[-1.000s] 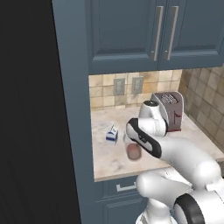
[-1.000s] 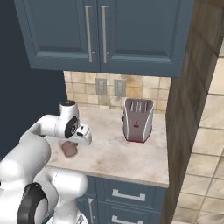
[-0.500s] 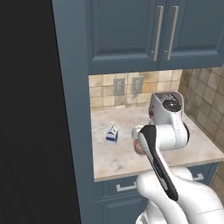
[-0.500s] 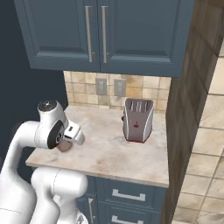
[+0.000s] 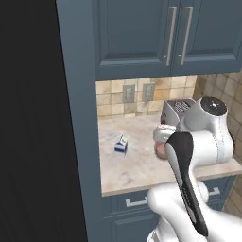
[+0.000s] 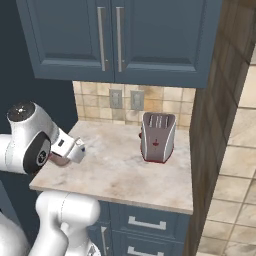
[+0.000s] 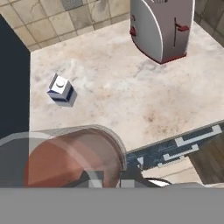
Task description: Place the microwavable item in the microwave. Then, close the microwave door and press the start button.
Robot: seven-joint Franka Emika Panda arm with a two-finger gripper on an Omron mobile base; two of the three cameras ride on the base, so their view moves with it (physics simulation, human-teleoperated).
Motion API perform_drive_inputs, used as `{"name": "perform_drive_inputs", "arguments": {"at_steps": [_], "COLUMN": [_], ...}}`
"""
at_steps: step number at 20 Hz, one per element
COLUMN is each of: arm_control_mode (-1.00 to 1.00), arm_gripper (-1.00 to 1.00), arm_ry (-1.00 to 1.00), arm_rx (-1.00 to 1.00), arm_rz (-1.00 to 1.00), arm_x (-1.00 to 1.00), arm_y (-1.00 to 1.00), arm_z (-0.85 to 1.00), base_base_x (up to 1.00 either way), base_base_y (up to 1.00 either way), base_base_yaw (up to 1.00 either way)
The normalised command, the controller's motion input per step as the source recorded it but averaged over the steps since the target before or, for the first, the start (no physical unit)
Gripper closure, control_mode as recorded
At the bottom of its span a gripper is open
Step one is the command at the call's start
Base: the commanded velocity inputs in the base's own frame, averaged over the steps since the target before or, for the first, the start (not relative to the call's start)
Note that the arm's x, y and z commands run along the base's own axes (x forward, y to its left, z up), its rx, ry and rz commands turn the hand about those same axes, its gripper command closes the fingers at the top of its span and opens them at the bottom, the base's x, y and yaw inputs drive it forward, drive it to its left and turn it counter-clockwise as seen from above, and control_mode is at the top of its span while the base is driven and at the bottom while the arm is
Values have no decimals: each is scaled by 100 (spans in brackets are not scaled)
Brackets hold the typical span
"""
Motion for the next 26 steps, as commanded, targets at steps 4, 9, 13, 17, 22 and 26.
{"name": "perform_drive_inputs", "arguments": {"at_steps": [4,9,13,17,22,26], "arm_control_mode": [-100,-100,-100,-100,-100,100], "arm_gripper": [100,100,100,100,100,100], "arm_ry": [-8,-3,0,2,6,1], "arm_rx": [8,7,9,12,10,5], "arm_rz": [-6,-1,0,0,0,0], "arm_x": [-80,-51,-2,4,12,-3], "arm_y": [0,-2,-15,-29,-19,-6], "arm_z": [45,7,0,0,0,0], "base_base_x": [0,0,0,0,0,-28], "base_base_y": [0,0,0,0,0,0], "base_base_yaw": [0,0,0,0,0,1]}}
